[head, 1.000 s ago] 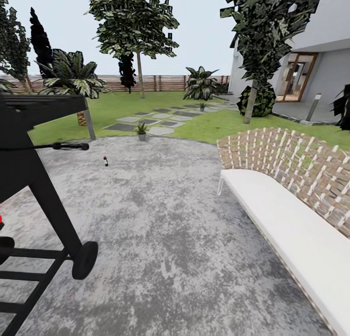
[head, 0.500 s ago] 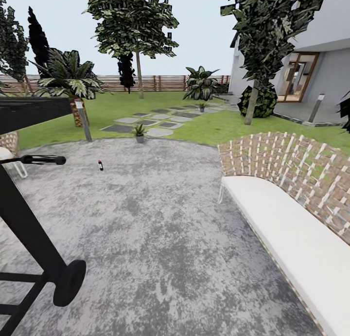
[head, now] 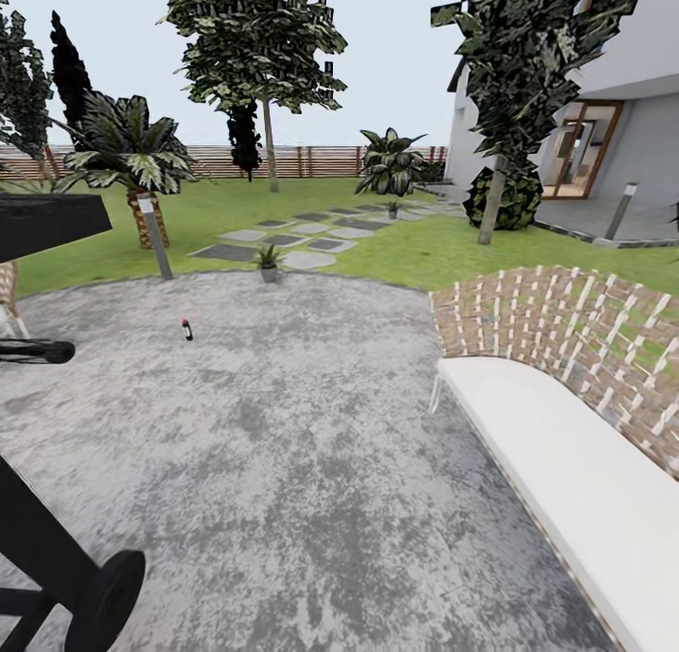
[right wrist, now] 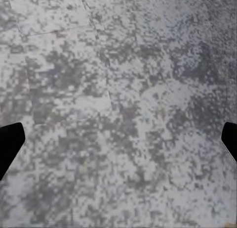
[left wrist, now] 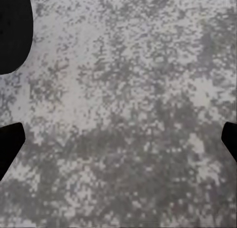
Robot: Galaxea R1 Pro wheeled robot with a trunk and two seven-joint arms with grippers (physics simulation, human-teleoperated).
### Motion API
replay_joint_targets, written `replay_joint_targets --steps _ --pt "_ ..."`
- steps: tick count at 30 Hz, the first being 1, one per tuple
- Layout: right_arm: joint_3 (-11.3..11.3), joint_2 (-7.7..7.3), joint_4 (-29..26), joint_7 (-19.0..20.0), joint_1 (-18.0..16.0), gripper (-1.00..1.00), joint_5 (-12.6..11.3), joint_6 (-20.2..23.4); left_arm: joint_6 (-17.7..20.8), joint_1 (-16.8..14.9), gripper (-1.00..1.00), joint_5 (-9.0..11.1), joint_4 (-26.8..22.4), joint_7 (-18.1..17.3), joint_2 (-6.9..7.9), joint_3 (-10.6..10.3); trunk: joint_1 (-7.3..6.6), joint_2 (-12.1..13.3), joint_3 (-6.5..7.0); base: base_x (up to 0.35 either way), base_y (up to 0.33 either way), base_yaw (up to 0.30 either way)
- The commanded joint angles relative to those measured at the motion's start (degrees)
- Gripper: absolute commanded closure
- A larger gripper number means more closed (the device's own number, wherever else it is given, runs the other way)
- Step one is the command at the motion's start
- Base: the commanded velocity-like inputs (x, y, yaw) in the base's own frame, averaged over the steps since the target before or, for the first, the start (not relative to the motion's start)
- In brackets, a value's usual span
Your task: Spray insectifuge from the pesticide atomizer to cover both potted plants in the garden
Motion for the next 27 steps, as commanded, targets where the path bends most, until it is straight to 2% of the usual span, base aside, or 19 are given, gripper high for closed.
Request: replay_joint_targets --steps 1,27 --pt "0.0 0.0 0.0 -0.2 0.0 -1.0 0.0 -0.2 -0.2 0.0 -1.0 -0.1 0.0 -0.1 0.0 0.1 0.02 0.0 -0.05 0.339 0.0 0.0" --pt "0.0 0.0 0.0 -0.2 0.0 -1.0 0.0 -0.2 -0.1 0.0 -1.0 -0.1 0.0 -0.1 -0.09 0.1 0.02 0.0 -0.05 0.34 0.0 0.0"
